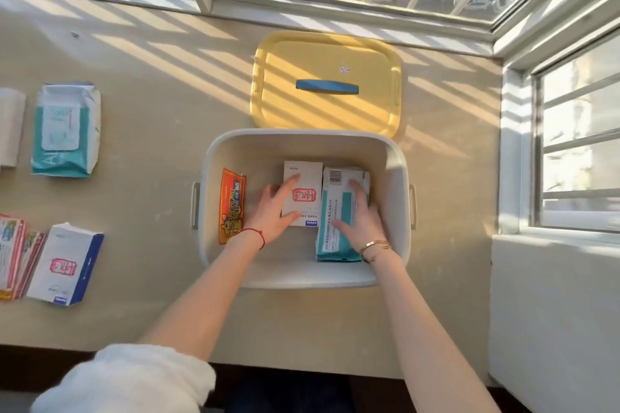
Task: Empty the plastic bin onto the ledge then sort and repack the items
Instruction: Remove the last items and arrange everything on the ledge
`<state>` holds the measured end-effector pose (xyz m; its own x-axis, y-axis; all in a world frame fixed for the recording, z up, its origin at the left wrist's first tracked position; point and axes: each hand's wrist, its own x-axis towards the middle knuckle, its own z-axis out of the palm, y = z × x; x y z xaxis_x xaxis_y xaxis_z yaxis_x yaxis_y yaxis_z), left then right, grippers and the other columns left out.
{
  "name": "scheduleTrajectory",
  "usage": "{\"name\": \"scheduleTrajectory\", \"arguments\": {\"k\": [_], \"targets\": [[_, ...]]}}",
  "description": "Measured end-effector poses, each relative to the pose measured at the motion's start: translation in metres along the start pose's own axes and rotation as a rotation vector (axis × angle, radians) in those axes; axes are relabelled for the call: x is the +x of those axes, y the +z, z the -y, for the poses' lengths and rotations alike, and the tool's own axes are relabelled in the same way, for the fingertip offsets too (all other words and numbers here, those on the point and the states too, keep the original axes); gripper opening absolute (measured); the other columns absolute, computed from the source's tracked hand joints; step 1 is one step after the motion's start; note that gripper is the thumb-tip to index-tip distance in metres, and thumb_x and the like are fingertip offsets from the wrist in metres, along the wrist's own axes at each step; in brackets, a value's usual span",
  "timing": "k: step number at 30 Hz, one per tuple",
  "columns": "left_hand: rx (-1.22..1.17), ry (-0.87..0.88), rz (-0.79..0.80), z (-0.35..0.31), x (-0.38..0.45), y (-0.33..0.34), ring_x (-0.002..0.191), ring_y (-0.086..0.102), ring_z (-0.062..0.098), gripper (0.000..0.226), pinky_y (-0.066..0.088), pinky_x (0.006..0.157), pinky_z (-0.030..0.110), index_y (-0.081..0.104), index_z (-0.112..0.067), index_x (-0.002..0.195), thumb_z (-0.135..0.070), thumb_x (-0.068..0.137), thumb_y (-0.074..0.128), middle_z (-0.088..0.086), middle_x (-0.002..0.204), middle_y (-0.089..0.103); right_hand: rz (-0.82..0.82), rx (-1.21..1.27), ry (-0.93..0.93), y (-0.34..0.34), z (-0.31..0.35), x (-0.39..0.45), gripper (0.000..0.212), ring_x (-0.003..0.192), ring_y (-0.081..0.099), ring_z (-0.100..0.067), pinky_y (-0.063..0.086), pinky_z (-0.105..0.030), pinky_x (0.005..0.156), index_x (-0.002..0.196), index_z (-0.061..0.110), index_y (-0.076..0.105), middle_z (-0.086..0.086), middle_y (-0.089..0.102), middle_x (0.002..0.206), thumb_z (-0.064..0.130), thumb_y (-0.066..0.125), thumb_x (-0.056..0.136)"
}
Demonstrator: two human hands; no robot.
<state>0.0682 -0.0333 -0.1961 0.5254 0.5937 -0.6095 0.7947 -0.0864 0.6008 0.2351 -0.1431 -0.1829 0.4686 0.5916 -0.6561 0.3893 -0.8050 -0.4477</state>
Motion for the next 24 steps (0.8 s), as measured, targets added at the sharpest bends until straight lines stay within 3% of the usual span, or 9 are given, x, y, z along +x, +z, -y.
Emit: {"name": "scheduleTrajectory", "arguments": {"k": [6,13,19,21,24], "targets": [[-0.226,-0.078,-0.034,0.004,0.005,-0.007,0.12,0.048,0.024,0.087,0.043,0.107,0.042,0.031,-0.051,0.143,0.0,0.082,0.068,0.008,0.129,0.039,-0.032,0.133,-0.014,0.0,0.002,0.0,0.089,0.12,0.047,-0.031,0.04,-0.048,0.107,0.137,0.052,0.023,-0.012,0.045,0.129,0.027,0.08,0.074],[-0.332,-0.035,-0.025,0.009,-0.002,-0.011,0.127,0.047,0.021,0.094,0.043,0.108,0.046,0.032,-0.062,0.136,-0.004,0.076,0.075,0.006,0.139,0.044,-0.057,0.227,-0.088,-0.011,0.001,-0.002,0.079,0.105,0.038,-0.009,0.033,-0.023,0.103,0.141,0.044,0.034,-0.007,0.038,0.125,0.012,0.075,0.08],[-0.431,0.029,0.006,-0.005,-0.016,-0.017,0.132,0.044,0.018,0.089,0.045,0.106,0.046,0.028,-0.05,0.146,-0.002,0.083,0.068,-0.001,0.149,0.043,-0.072,0.321,-0.148,-0.019,0.004,-0.01,0.07,0.109,0.053,-0.013,0.048,-0.031,0.102,0.136,0.046,0.04,-0.003,0.041,0.122,0.009,0.069,0.084],[-0.454,0.039,-0.021,-0.007,-0.025,-0.024,0.135,0.042,0.017,0.088,0.044,0.107,0.044,0.028,-0.051,0.145,-0.002,0.084,0.067,-0.003,0.151,0.039,-0.051,0.378,-0.192,-0.025,0.005,-0.017,0.068,0.11,0.058,-0.013,0.056,-0.036,0.093,0.135,0.047,0.041,-0.002,0.047,0.126,0.009,0.069,0.085],[-0.506,0.065,-0.068,-0.013,-0.047,-0.038,0.129,0.046,0.008,0.086,0.046,0.101,0.028,0.027,-0.049,0.147,0.001,0.087,0.063,-0.005,0.151,0.038,-0.027,0.516,-0.226,-0.038,0.009,-0.037,0.064,0.104,0.066,-0.012,0.06,-0.027,0.072,0.137,0.035,0.043,0.004,0.054,0.128,0.003,0.066,0.087]]}}
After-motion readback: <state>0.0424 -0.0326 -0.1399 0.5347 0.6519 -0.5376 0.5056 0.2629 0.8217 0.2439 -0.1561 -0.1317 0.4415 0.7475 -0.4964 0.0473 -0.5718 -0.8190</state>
